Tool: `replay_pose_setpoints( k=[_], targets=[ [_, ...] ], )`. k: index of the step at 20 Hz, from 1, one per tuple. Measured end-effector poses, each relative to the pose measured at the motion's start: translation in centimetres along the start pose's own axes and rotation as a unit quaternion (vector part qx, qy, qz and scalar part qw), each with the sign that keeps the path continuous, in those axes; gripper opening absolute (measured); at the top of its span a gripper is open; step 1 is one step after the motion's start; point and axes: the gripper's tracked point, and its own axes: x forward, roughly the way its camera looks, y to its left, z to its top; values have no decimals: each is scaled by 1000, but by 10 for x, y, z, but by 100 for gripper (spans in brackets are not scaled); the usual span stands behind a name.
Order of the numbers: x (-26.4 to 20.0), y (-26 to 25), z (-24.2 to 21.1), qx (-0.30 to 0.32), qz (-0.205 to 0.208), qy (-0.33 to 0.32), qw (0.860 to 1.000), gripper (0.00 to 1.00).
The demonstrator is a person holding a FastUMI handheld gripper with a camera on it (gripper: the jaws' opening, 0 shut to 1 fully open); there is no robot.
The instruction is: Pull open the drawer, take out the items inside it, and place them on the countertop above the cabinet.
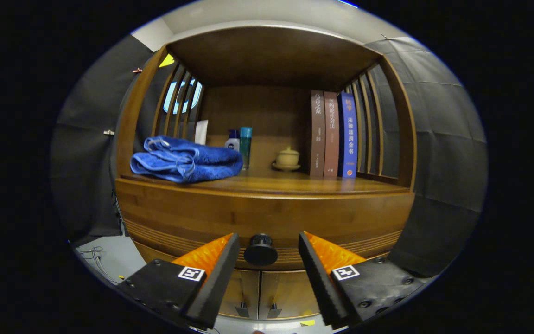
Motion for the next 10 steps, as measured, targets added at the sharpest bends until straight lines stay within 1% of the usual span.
replay_pose_setpoints(
  k=[1, 3, 5, 6, 7, 8, 10],
  targets=[
    [8, 4, -4, 2, 4, 3, 1000, 76],
    [14, 5, -13, -2, -4, 12, 1000, 59],
    [22, 5, -24, 2, -8, 28, 1000, 58],
    [18, 3, -29, 5, -8, 34, 999, 58],
    [34, -1, -25, 10, -5, 28, 1000, 54],
    [22, 4, -27, 11, -5, 32, 999, 50],
    [22, 4, -26, 4, -6, 34, 999, 50]
  ],
)
